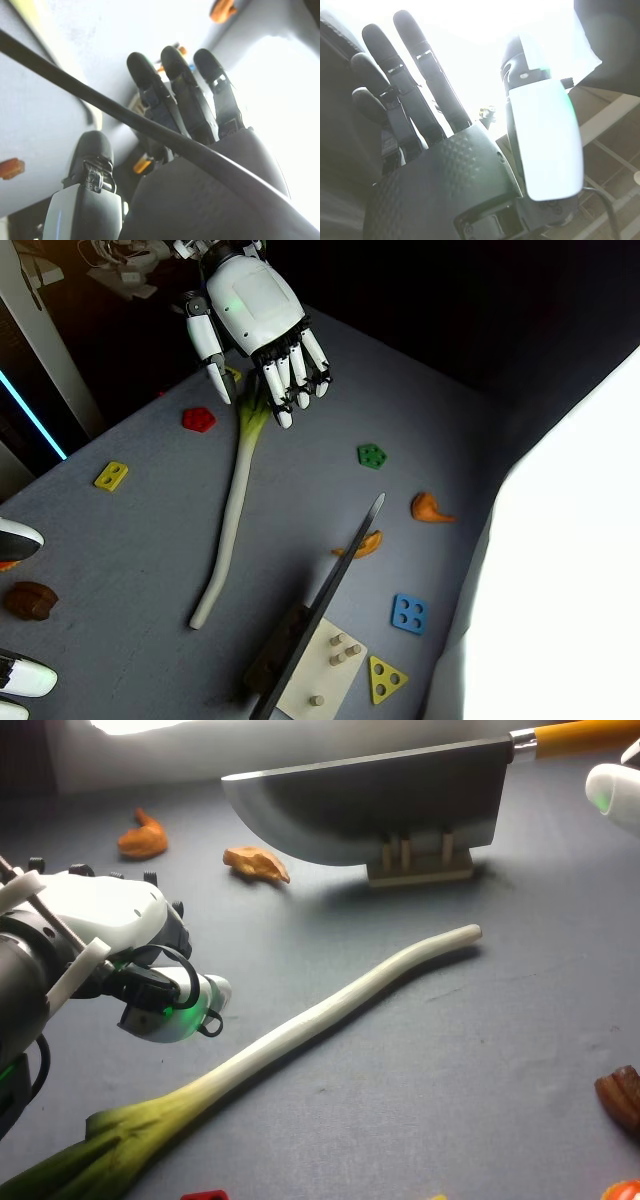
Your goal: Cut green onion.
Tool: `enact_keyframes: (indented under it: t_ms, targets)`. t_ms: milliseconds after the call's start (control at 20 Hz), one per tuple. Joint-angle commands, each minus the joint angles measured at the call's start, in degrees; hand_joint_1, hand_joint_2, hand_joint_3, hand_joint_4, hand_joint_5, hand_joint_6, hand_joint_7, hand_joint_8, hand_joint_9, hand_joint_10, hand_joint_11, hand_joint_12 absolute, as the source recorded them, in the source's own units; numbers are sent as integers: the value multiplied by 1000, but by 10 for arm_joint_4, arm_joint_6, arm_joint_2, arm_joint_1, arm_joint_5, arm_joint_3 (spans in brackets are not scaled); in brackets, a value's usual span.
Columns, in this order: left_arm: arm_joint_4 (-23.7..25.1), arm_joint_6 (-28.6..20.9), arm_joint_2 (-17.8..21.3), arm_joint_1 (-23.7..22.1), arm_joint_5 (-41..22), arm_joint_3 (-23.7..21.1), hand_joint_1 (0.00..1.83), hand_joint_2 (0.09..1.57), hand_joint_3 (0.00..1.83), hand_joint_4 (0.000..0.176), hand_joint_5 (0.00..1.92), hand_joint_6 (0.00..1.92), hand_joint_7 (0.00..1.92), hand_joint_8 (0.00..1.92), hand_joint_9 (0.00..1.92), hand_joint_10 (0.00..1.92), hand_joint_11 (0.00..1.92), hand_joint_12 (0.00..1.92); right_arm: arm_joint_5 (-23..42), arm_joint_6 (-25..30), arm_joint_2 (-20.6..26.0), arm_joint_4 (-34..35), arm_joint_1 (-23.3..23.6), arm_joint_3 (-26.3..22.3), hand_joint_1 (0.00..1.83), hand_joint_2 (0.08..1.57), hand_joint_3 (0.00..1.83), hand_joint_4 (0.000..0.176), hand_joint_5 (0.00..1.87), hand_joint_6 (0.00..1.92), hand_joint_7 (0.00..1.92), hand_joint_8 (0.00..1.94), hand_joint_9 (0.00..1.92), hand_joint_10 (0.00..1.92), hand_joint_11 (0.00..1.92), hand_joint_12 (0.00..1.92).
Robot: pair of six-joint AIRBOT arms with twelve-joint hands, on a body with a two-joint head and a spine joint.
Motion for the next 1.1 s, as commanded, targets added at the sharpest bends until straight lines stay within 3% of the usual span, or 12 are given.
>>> enact_keyframes:
  t_ms: [0, 50, 250, 350, 500, 550, 600, 650, 750, 800, 1050]
  targets:
    - [43, 2, -2, -7, 13, -2, 279, 1226, 171, 5, 31, 60, 50, 52, 43, 93, 0, 189, 62, 1, 5, -27, 3, 1, 509, 929, 165, 0, 0, 0, 0, 12, 0, 1, 0, 3]
    - [40, 2, -2, -8, 16, -2, 317, 1298, 33, 1, 60, 12, 61, 5, 68, 24, 0, 107, 62, 1, 5, -27, 3, 1, 499, 1005, 50, 0, 0, 0, 0, 0, 0, 0, 0, 0]
    - [26, 11, -2, -8, 20, -5, 299, 1310, 5, 19, 36, 0, 62, 7, 52, 5, 5, 3, 62, -7, 5, -24, 3, 3, 538, 1029, 14, 0, 0, 0, 0, 0, 0, 0, 0, 0]
    - [15, 12, -4, -10, 55, -15, 302, 1309, 3, 19, 35, 0, 66, 6, 55, 6, 6, 4, 53, -44, 3, -17, 9, 5, 538, 1030, 13, 0, 0, 0, 0, 0, 0, 0, 0, 0]
    - [12, 12, -4, -8, 69, -22, 341, 1315, 4, 26, 50, 5, 63, 4, 58, 6, 2, 1, -9, -86, -5, 4, 29, 27, 555, 995, 0, 0, 0, 0, 0, 0, 0, 0, 0, 0]
    - [9, 10, -5, -6, 72, -22, 322, 1324, 7, 34, 50, 4, 65, 3, 62, 6, 0, 0, -54, -94, -5, 7, 43, 41, 704, 966, 0, 0, 0, 0, 0, 0, 0, 0, 0, 0]
    - [8, 1, -6, -5, 78, -23, 320, 1325, 7, 35, 50, 3, 65, 2, 63, 5, 0, 0, -94, -94, -7, 12, 57, 56, 712, 964, 0, 0, 0, 0, 0, 0, 0, 0, 0, 0]
    - [8, -15, -7, -4, 79, -23, 389, 1314, 0, 28, 73, 11, 83, 7, 72, 8, 14, 7, -118, -94, -9, 16, 71, 70, 992, 977, 0, 17, 0, 0, 0, 0, 0, 0, 0, 0]
    - [9, -53, -8, 2, 83, -24, 409, 1311, 0, 18, 76, 9, 98, 9, 82, 10, 43, 25, -154, -95, -22, 17, 106, 107, 1099, 976, 0, 30, 0, 0, 0, 0, 0, 0, 0, 0]
    - [13, -62, -11, 5, 84, -25, 416, 1309, 2, 17, 88, 1, 95, 5, 87, 1, 8, 154, -195, -95, -29, 17, 127, 128, 1118, 981, 0, 21, 0, 0, 0, 0, 0, 0, 0, 0]
    - [55, -169, -28, 57, 97, -38, 406, 1317, 3, 16, 75, 2, 111, 3, 93, 4, 0, 215, -327, -100, -71, 17, 200, 230, 1130, 982, 0, 9, 0, 0, 0, 0, 0, 0, 0, 0]
